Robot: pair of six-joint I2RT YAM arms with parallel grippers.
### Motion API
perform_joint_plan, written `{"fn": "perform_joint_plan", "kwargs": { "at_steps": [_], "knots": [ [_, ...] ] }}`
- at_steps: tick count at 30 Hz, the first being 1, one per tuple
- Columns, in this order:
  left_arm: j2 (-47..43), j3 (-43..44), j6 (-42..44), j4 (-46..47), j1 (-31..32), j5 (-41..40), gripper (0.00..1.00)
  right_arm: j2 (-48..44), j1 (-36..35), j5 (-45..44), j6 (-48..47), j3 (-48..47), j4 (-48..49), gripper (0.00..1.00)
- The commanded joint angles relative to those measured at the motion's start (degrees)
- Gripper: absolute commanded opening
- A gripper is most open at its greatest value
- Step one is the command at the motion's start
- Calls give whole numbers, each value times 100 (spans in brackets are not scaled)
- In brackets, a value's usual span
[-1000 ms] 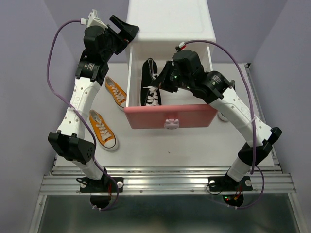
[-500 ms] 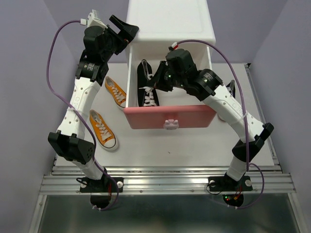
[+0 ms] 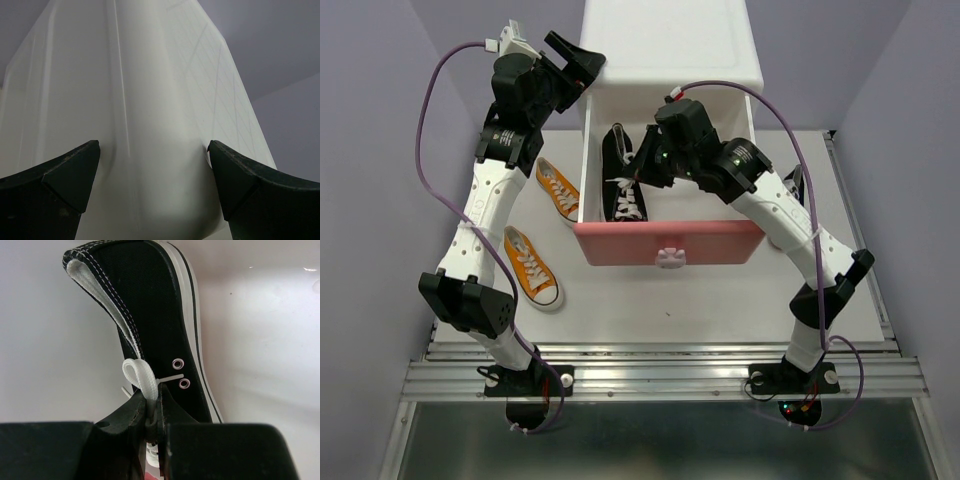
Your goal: Place and organize the shoes in the shoe cabinet
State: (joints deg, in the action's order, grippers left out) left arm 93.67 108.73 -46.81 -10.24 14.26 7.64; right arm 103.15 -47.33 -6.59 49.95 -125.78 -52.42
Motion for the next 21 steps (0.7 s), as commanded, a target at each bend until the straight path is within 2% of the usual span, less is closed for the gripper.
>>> {"fn": "perform_joint_plan", "kwargs": {
  "at_steps": [1,7,16,21],
  "knots": [
    [530,-554,462,-2140,-11,-96,99,65,-74,-490,58,-421,-56,1],
    [538,-563,427,-2114,-11,-105,99,-68,-74,-879,-12,-482,-83,1],
    [600,-545,400,-2087,-2,-87,99,108,-74,-335,-372,-422,364,1],
    [618,-537,400,-2087,-11,-87,99,302,-74,-106,-329,-527,303,1]
  ]
}}
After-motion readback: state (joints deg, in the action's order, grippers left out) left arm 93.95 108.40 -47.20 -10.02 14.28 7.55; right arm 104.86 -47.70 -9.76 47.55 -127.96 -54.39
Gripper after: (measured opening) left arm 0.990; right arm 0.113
